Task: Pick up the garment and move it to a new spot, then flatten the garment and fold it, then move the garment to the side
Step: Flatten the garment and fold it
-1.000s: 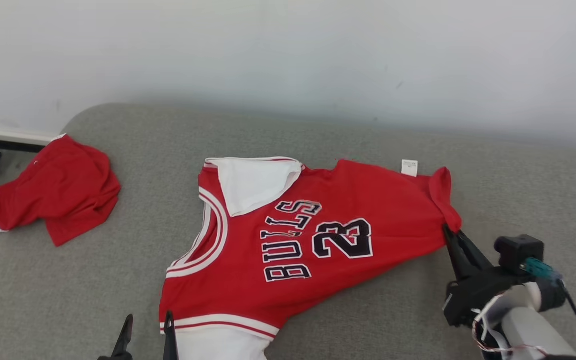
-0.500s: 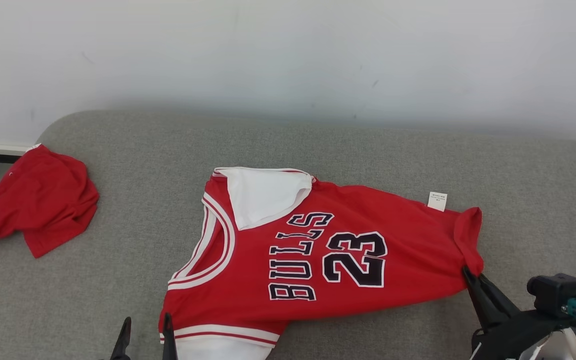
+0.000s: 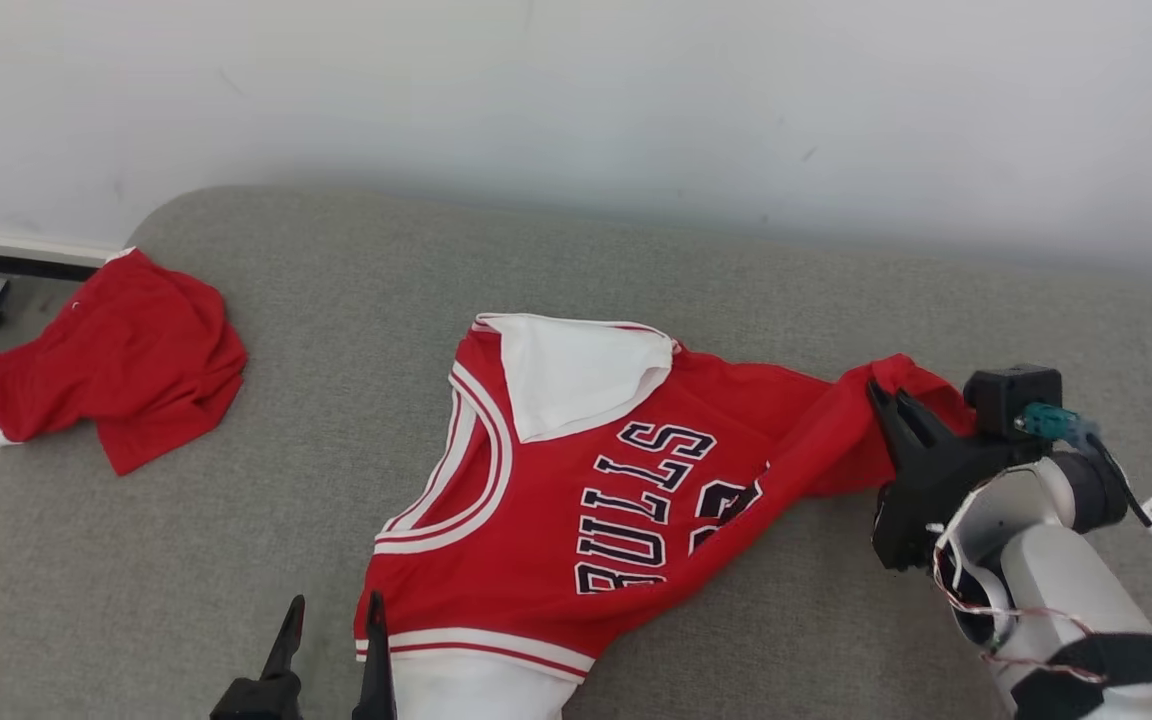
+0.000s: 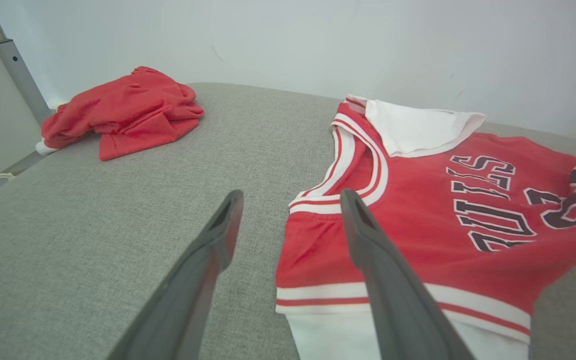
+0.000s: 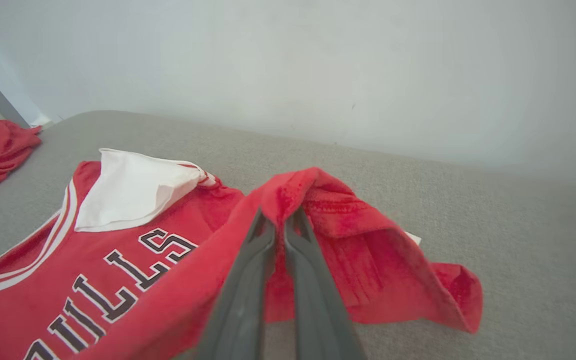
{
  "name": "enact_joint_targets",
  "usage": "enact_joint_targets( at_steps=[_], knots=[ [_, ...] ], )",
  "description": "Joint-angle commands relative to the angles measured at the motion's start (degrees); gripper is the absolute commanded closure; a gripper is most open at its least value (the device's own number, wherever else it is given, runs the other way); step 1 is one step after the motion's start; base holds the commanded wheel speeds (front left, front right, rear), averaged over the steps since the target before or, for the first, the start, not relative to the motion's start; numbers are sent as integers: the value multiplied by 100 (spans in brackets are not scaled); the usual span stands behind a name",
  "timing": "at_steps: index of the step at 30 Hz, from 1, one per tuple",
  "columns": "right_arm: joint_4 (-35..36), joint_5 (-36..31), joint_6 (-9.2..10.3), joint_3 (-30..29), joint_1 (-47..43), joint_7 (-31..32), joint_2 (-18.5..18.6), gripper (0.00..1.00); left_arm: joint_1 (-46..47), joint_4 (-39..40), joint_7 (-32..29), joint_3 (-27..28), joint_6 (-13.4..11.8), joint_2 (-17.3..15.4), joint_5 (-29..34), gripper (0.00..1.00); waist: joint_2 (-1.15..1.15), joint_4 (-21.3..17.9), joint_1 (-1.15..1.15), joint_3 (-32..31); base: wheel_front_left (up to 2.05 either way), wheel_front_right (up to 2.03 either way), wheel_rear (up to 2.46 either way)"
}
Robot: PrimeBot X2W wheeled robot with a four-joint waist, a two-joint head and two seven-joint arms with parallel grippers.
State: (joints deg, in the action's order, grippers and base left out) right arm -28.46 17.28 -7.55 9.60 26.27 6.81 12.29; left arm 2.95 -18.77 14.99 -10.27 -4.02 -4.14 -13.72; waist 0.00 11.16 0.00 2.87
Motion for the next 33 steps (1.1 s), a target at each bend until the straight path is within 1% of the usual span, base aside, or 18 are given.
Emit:
enact_joint_targets(
  at_steps=[1, 4, 5, 6, 7, 8, 9, 13, 17, 20, 22, 28, 33],
  knots=[
    [-482, -20, 13, 58, 324, -185, -102, 100, 96, -55, 18, -35, 41, 24, 34, 0, 0, 200, 0, 96, 0, 0, 0],
    [-1418, -85, 13, 134, 887, -543, -152, 100, 198, -138, 17, -100, 81, 55, 21, 0, 0, 320, 0, 158, 0, 0, 0],
    [-1714, -111, 13, 145, 1031, -687, -180, 73, 236, -166, 17, -121, 99, 64, 15, 0, 0, 355, 0, 172, 0, 0, 0],
    [-1978, -157, 13, 181, 1142, -835, -208, 64, 246, -187, 18, -132, 87, 72, 9, 0, 0, 382, 0, 176, 0, 0, 0],
    [-2216, -161, 13, 195, 1242, -963, -246, 0, 251, -214, 17, -148, 97, 83, 8, 0, 0, 406, 0, 175, 0, 0, 0],
    [-2418, -158, 13, 224, 1345, -1107, -292, 0, 263, -233, 17, -150, 104, 88, 7, 0, 0, 416, 0, 168, 0, 0, 0],
    [-2418, -158, 13, 224, 1345, -1107, -292, 0, 263, -233, 17, -150, 104, 88, 7, 0, 0, 416, 0, 168, 0, 0, 0],
    [-2884, 78, 13, 334, 1535, -1702, -391, 0, 196, -241, 17, -69, 78, 95, -11, 0, 0, 323, 0, 129, 0, 0, 0],
    [-2978, 392, 13, 449, 1551, -2032, -330, 0, 73, -212, 17, 33, 64, 98, 14, 0, 0, 136, 0, 111, 0, 0, 0],
    [-3141, 507, 13, 535, 1532, -2100, -136, 0, 60, -181, 17, 75, 63, 100, 45, 0, 0, 8, 0, 151, 0, 0, 0],
    [-3303, 548, 13, 571, 1579, -2097, -14, 0, 127, -174, 17, 56, 84, 105, 61, 0, 0, 13, 0, 193, 0, 0, 0],
    [-3807, 649, 13, 630, 1783, -2058, 138, 0, 286, -195, 17, -37, 153, 117, 81, 0, 0, 180, 0, 346, 0, 0, 0],
    [-4198, 733, 13, 635, 1886, -1980, 151, 0, 337, -233, 17, -142, 173, 122, 101, 0, 0, 385, 0, 445, 0, 0, 0]
  ],
)
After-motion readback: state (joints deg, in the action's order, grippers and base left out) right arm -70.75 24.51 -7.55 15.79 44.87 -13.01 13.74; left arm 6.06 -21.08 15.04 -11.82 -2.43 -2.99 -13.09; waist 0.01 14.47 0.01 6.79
